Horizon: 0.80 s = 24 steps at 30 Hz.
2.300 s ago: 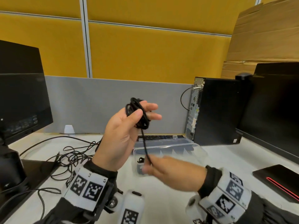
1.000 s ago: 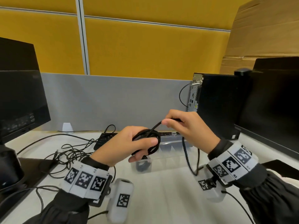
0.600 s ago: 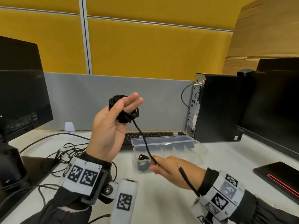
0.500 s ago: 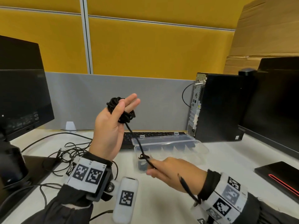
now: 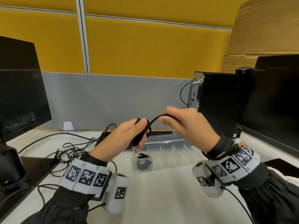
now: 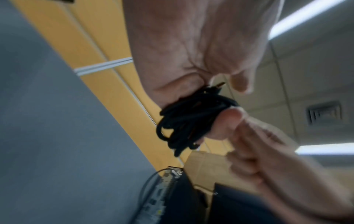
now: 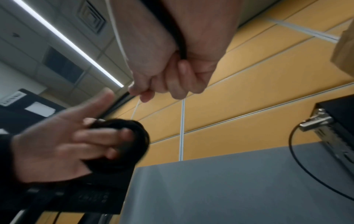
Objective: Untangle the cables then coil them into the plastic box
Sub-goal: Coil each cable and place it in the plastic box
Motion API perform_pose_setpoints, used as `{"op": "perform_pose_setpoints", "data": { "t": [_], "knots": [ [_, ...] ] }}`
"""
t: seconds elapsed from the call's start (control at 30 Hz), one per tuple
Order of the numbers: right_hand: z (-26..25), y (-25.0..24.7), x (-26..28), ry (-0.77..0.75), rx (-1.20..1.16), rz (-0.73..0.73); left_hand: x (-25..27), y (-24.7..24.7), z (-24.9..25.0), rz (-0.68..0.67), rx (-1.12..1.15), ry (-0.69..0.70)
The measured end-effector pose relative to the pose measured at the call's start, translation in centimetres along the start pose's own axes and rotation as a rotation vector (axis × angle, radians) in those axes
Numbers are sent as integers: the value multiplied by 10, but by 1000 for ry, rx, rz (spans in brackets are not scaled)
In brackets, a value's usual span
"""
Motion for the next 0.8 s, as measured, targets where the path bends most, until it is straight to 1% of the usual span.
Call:
{"op": "perform_pose_setpoints", "data": {
  "t": [0.07, 0.13, 0.23, 0.3, 0.37, 0.43, 0.5, 0.63, 0.67, 0.73, 0.8],
  "knots": [
    [7, 2, -3, 46, -106, -50, 3, 2, 5, -70, 54, 27],
    [11, 10, -4, 91, -214, -166, 5, 2, 8, -91, 75, 23],
    [12, 18, -1, 166, -379, -335, 7, -3, 7, -80, 164, 3],
    [13, 23, 3, 229, -464, -432, 7, -7, 5, -47, 213, -14],
    [17, 31, 9, 324, -555, -542, 7, -13, 2, -18, 255, -41],
    [20, 36, 17, 413, -710, -628, 7, -18, -2, -17, 285, -68],
    [22, 34, 21, 483, -901, -609, 8, -20, -6, -60, 274, -94],
    [27, 23, 20, 615, -1430, -460, 9, -17, -9, -117, 117, -145],
    [27, 20, 18, 628, -1530, -425, 9, -15, -10, -121, 84, -157],
    [22, 18, 14, 605, -1680, -373, 7, -10, -15, -124, 41, -185],
    [15, 16, 8, 623, -1788, -284, 7, -5, -18, -124, 66, -224]
  ]
}}
Point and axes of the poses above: each hand's wrist, its own x-axis away from the middle knuckle, its own y-axis out of the palm, z = x × y, the point moved 4 cm from there along -x, towards the middle knuckle, and after that the axes turned 7 degrees about -x, right-handed, at the moved point
